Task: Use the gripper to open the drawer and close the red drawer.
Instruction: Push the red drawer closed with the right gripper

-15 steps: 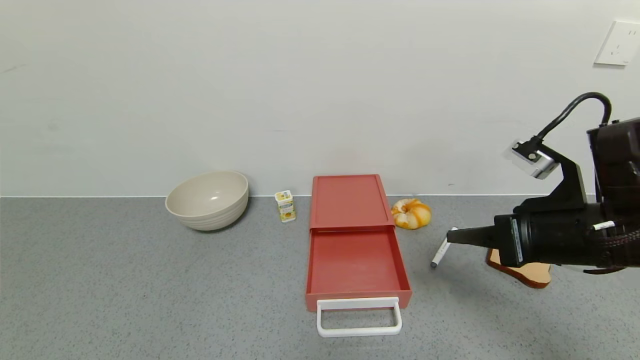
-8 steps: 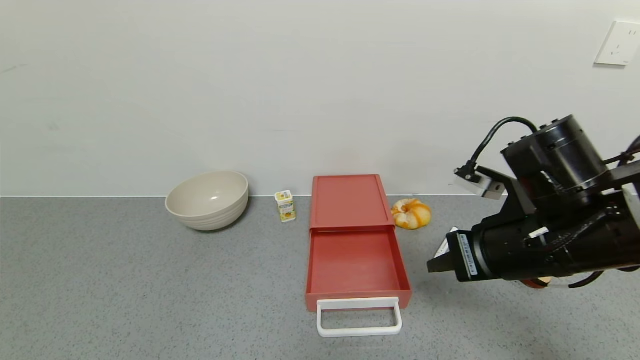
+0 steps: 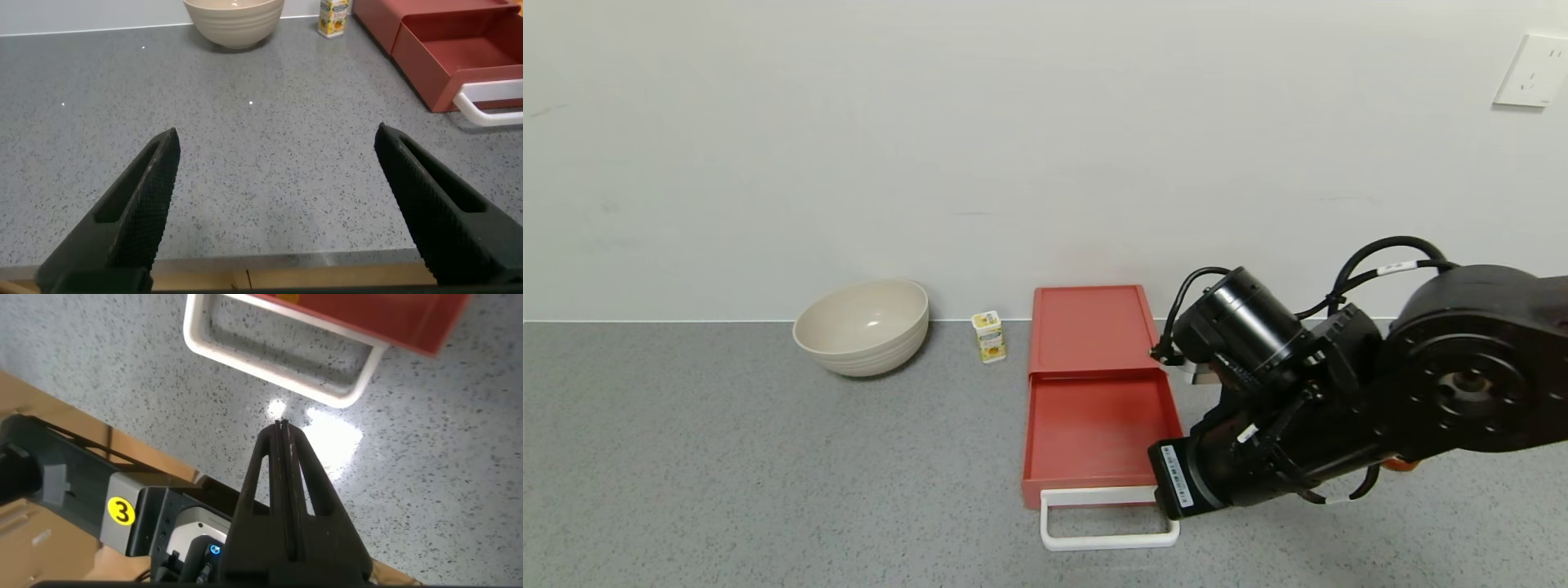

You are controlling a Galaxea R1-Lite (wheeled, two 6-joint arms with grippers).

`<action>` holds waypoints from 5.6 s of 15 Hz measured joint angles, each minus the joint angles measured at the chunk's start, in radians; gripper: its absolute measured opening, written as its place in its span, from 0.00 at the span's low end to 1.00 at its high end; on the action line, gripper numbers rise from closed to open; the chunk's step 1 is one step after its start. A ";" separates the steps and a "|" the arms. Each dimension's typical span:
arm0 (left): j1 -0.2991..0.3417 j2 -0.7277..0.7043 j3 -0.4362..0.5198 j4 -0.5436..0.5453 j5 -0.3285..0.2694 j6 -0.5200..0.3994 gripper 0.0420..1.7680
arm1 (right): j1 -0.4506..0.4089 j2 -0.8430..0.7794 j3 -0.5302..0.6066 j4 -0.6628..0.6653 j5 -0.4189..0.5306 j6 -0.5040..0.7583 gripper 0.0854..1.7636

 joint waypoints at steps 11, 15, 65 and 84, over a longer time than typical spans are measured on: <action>0.000 0.000 0.000 0.001 0.000 0.000 0.97 | 0.022 0.221 -0.141 0.069 -0.027 0.019 0.02; 0.000 0.000 0.000 0.001 0.000 0.000 0.97 | 0.020 0.256 -0.158 0.072 -0.040 0.019 0.02; 0.000 0.000 0.000 0.002 0.000 0.000 0.97 | -0.103 0.544 -0.576 -0.192 -0.191 -0.141 0.02; 0.000 0.000 0.000 0.001 0.000 0.000 0.97 | -0.086 0.319 -0.463 -0.046 -0.159 -0.274 0.02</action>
